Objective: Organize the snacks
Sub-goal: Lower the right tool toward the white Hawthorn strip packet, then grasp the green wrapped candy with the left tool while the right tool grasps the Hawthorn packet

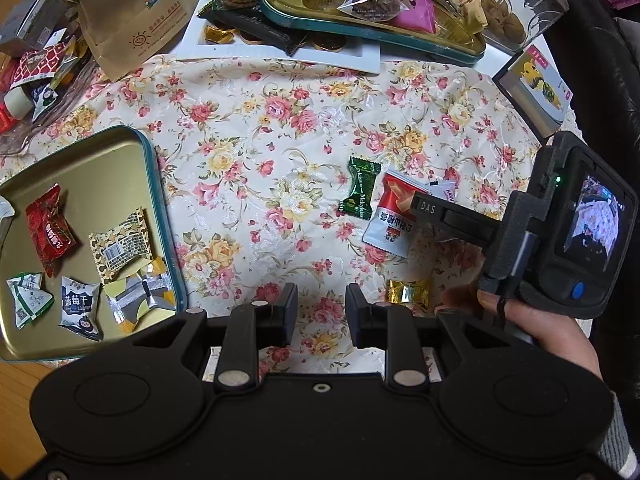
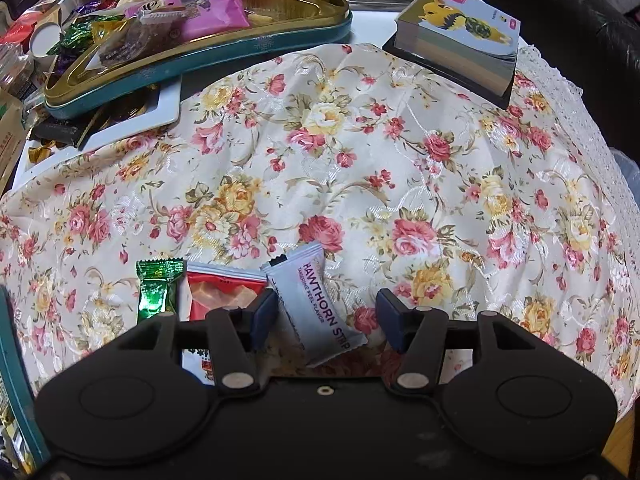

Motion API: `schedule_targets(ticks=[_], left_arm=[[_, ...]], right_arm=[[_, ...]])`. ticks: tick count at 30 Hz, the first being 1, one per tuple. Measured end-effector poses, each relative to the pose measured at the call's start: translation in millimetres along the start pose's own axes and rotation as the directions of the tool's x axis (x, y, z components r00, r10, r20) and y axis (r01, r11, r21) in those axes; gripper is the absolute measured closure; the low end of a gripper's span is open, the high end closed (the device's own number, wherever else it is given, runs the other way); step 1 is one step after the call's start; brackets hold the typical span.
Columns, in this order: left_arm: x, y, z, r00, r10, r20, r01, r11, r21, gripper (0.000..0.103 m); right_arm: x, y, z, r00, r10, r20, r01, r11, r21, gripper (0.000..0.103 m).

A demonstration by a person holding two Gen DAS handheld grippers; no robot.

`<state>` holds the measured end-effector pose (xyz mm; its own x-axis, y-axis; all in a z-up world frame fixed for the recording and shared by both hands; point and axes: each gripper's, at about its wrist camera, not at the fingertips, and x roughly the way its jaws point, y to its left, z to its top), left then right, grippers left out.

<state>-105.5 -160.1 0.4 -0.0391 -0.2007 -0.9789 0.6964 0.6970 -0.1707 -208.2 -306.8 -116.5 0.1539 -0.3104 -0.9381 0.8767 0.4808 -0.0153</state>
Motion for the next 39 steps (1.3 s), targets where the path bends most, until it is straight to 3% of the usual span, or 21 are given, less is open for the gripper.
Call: schedule_targets(ticks=[4,15,23,30,36,39], left_arm=[[-0.3,4.3,2.8,1.000,0.011,0.008,-0.011,1.000,-0.020,0.068],[15.5,1.6,7.9,0.998,0.066,-0.009,-0.066,0.998,-0.024,0.068],[30.4,-3.3,10.9,0.995,0.088,-0.041,-0.088,0.996,-0.013,0.068],[30.4,6.5,23.0,0.999,0.041,-0.030,-0.043,0.996,-0.077,0.068],[41.6,10.8,37.1,0.996,0.085,0.024,-0.082,0.991,-0.109,0.068],[51.4,6.8,41.6,0.997,0.069,0.039,-0.064,0.991,-0.115,0.069]], right_arm=[[0.4,0.9,-0.3,1.000,-0.001,0.001,0.001,1.000,0.000,0.047],[-6.8,-4.5,-7.3,1.000,0.000,-0.015,-0.001,0.998,-0.056,0.072],[-12.0,-24.1,-14.1,0.999,0.014,-0.048,-0.016,0.999,-0.052,0.075],[-21.5,-50.6,-10.8,0.992,0.095,-0.078,-0.091,0.994,0.053,0.077],[-38.6,-69.2,0.8,0.978,0.200,-0.061,-0.188,0.969,0.159,0.077],[-45.2,-75.7,5.9,0.967,0.248,-0.057,-0.232,0.951,0.204,0.077]])
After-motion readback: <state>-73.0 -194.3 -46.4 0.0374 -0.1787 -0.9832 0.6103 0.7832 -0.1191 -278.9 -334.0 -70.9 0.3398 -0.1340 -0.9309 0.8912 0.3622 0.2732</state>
